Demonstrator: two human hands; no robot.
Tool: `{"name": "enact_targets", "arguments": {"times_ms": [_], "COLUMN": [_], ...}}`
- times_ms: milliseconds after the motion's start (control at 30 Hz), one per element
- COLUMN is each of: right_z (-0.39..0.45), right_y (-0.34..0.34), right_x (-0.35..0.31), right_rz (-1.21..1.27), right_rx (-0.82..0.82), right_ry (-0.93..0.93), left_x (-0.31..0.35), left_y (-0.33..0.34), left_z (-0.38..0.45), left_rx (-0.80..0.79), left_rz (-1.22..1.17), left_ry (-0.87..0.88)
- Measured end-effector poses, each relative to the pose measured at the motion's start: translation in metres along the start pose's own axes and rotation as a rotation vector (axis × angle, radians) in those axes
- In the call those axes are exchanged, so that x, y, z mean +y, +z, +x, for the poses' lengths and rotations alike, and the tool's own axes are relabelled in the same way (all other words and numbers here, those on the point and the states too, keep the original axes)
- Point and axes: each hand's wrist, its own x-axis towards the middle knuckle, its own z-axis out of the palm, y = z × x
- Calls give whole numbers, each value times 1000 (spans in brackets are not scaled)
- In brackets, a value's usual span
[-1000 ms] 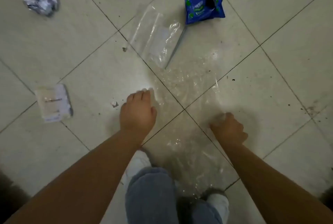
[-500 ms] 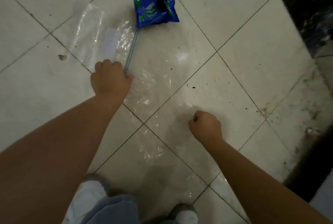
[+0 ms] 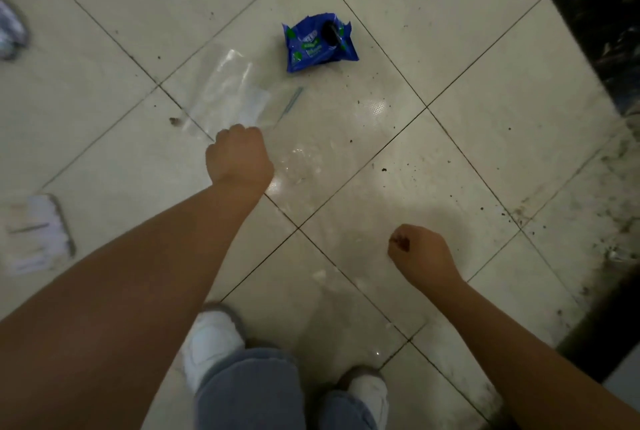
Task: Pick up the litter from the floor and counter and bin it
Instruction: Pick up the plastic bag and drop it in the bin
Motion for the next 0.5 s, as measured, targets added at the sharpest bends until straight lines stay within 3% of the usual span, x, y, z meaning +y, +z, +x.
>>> {"name": "enact_targets", "arguments": {"times_ms": [233, 500], "right_z": [-104, -200], "right_y": [-73, -233], "right_x": [-69, -191], "right_rz": [285, 416], "right_rx": [107, 127], "right_ry": [-35, -90], "left_x": [-32, -21], "left_y": [-137, -336], "left_z": [-103, -180], "left_rx": [17, -25], "left_rz": [-22, -382], "left_ry": [8, -117]}}
